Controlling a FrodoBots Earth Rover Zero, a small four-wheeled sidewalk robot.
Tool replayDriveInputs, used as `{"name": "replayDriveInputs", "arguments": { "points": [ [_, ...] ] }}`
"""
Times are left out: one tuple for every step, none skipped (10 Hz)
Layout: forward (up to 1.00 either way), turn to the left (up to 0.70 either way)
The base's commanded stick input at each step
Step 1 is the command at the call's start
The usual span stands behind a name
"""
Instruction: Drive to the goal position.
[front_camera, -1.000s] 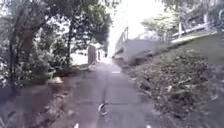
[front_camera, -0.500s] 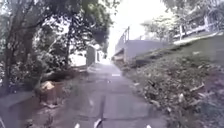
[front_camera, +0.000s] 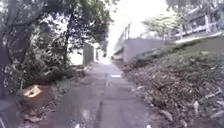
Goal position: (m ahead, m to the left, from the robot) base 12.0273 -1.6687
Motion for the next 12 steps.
{"name": "replayDriveInputs", "arguments": {
  "points": [
    [0.70,0.00],
    [0.70,0.00],
    [0.70,0.00],
    [0.70,0.00],
    [0.70,0.00],
    [0.70,0.00],
    [0.70,0.00],
    [0.70,0.00],
    [0.70,0.00],
    [0.70,0.00],
    [0.70,0.00],
    [0.70,0.00]
  ]
}}
